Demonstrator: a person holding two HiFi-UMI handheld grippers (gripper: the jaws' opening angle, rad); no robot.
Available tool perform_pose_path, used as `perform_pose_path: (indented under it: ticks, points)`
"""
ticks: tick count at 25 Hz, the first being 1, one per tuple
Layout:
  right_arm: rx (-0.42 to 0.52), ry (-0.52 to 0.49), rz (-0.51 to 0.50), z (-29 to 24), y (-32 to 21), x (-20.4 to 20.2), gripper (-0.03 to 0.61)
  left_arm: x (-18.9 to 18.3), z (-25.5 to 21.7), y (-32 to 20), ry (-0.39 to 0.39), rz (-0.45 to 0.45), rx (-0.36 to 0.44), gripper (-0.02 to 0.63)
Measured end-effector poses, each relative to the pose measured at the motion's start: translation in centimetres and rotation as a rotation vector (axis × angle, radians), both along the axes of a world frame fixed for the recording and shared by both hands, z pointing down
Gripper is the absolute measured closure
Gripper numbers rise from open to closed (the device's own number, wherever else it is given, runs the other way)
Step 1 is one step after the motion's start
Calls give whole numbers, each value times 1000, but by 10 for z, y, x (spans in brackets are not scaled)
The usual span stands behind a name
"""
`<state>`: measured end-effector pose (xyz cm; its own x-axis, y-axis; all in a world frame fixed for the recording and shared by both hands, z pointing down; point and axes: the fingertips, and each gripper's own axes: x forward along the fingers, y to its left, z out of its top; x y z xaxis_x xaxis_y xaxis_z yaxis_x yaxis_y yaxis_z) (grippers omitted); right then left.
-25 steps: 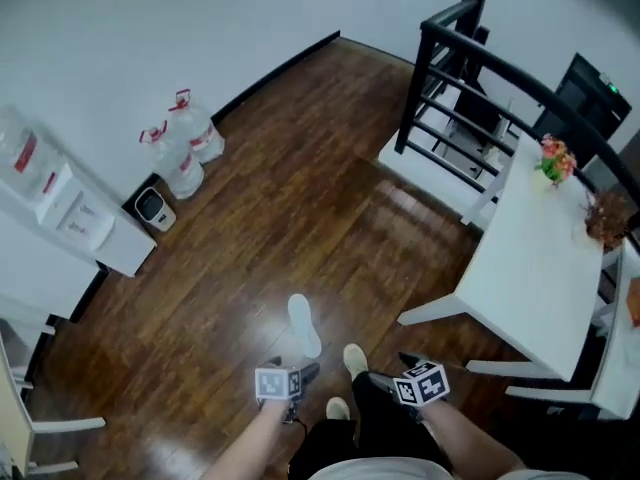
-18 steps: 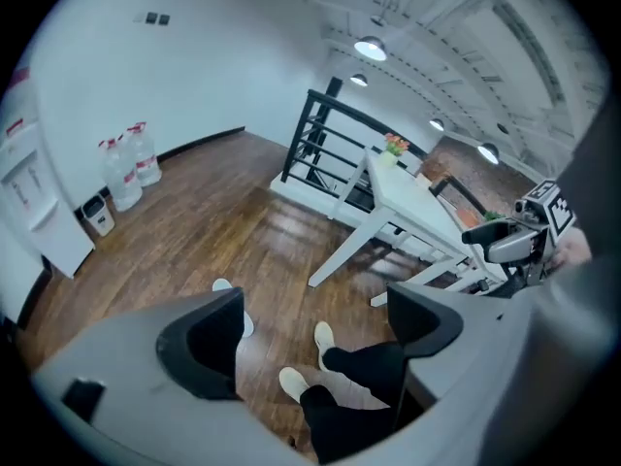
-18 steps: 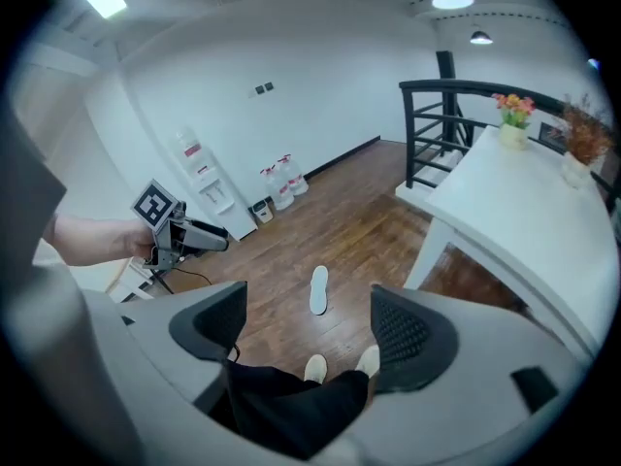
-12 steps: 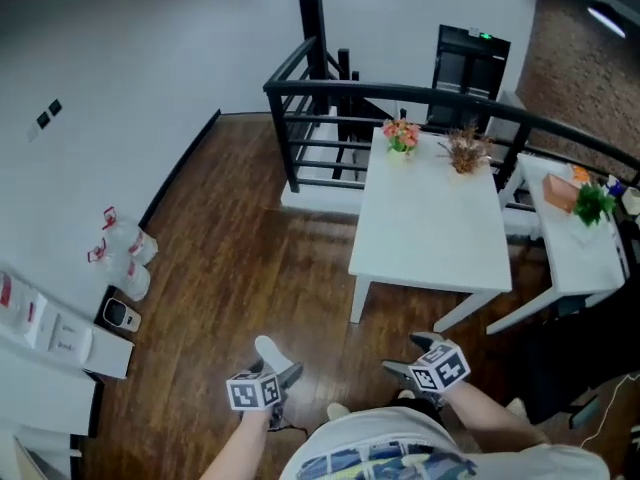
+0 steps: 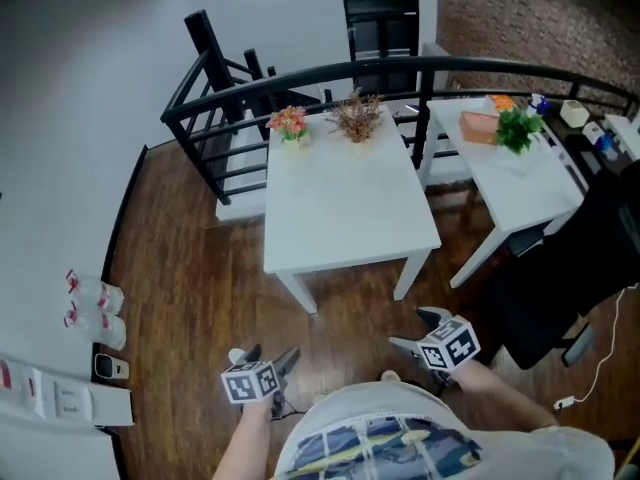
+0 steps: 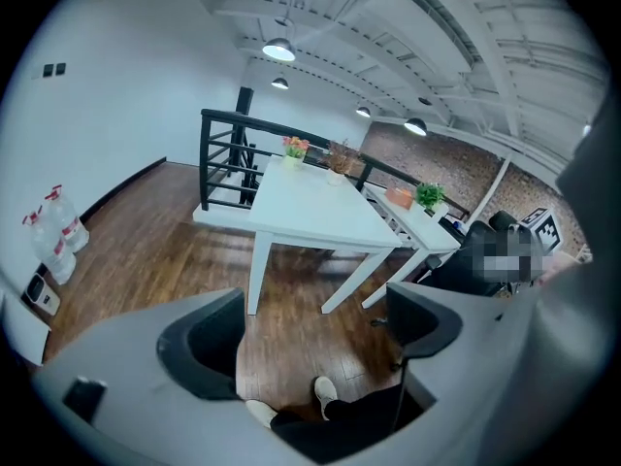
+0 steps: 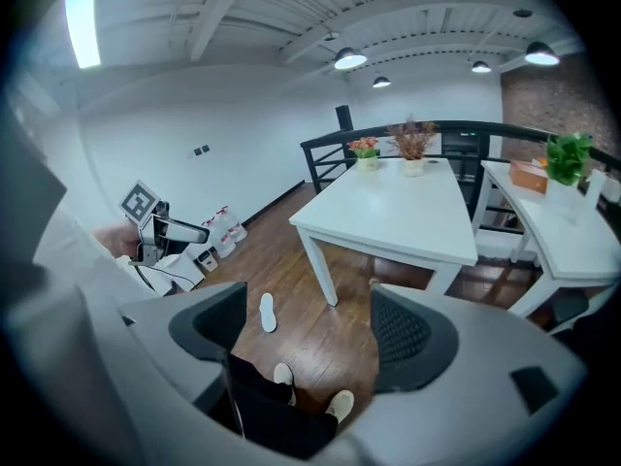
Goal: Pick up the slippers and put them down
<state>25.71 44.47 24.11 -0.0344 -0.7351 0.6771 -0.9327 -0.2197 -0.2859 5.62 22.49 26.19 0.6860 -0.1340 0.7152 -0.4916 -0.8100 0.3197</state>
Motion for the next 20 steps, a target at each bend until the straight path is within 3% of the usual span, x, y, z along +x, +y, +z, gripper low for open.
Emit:
perform_pose_path:
  ticks: [8,20]
  points:
    - [62,-21,50,-9,67,63,176,76,-12,58,-10,16,17,155]
    - [63,-21,36,-6,103,96,176,116,-18,90,-15,20,28,155]
